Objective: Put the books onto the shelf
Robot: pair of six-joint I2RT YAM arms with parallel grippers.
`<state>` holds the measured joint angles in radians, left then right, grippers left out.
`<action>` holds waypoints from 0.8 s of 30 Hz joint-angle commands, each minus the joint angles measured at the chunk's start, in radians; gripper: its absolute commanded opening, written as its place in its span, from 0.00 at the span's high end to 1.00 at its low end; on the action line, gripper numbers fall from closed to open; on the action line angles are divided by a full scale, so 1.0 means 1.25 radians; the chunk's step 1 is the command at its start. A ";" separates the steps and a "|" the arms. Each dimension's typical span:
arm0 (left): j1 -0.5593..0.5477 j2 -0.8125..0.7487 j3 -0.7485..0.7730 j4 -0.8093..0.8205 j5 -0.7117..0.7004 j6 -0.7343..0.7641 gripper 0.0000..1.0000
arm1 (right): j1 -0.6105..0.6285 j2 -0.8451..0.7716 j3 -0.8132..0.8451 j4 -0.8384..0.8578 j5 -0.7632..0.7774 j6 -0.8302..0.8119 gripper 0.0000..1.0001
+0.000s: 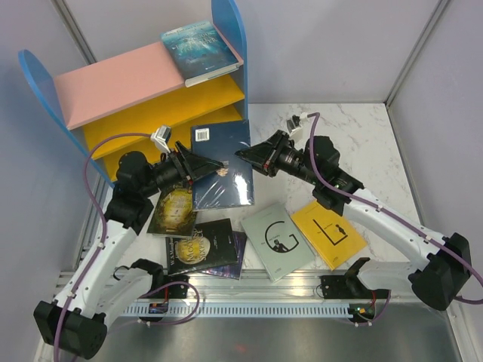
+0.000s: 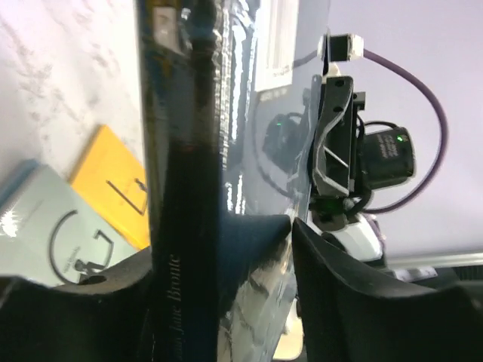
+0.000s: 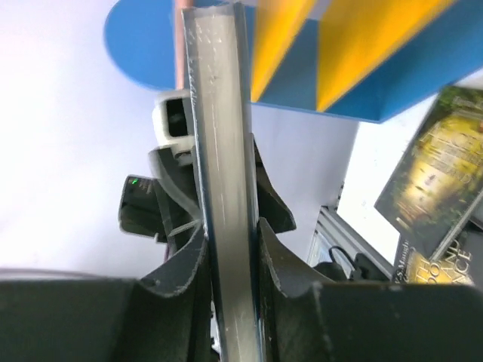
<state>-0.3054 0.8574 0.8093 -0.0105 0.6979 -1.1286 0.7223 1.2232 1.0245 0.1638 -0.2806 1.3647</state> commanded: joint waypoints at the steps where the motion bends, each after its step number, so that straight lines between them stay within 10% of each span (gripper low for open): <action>1: 0.006 -0.021 -0.011 0.186 0.079 -0.121 0.57 | -0.019 -0.021 0.046 0.206 -0.045 0.078 1.00; 5: 0.023 -0.022 0.002 0.185 0.087 -0.138 0.64 | -0.043 -0.018 0.042 0.200 -0.069 0.077 1.00; 9: 0.027 -0.020 0.008 0.185 0.085 -0.146 0.98 | -0.059 -0.019 0.041 0.181 -0.084 0.068 1.00; 12: 0.027 -0.022 0.013 0.184 0.076 -0.149 0.98 | -0.064 -0.012 0.048 0.165 -0.097 0.065 0.98; 14: 0.027 -0.022 0.033 0.163 0.053 -0.140 0.98 | -0.064 -0.004 0.059 0.151 -0.108 0.061 0.37; 16: 0.026 -0.016 0.063 0.092 0.017 -0.106 0.98 | -0.064 -0.005 0.065 0.128 -0.109 0.051 0.08; 24: 0.031 0.047 0.215 -0.015 -0.096 -0.081 0.98 | -0.060 -0.056 -0.006 0.107 -0.113 0.064 0.02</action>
<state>-0.2737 0.9085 0.9771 -0.0772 0.6540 -1.2499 0.6437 1.2072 1.0466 0.2546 -0.4042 1.4212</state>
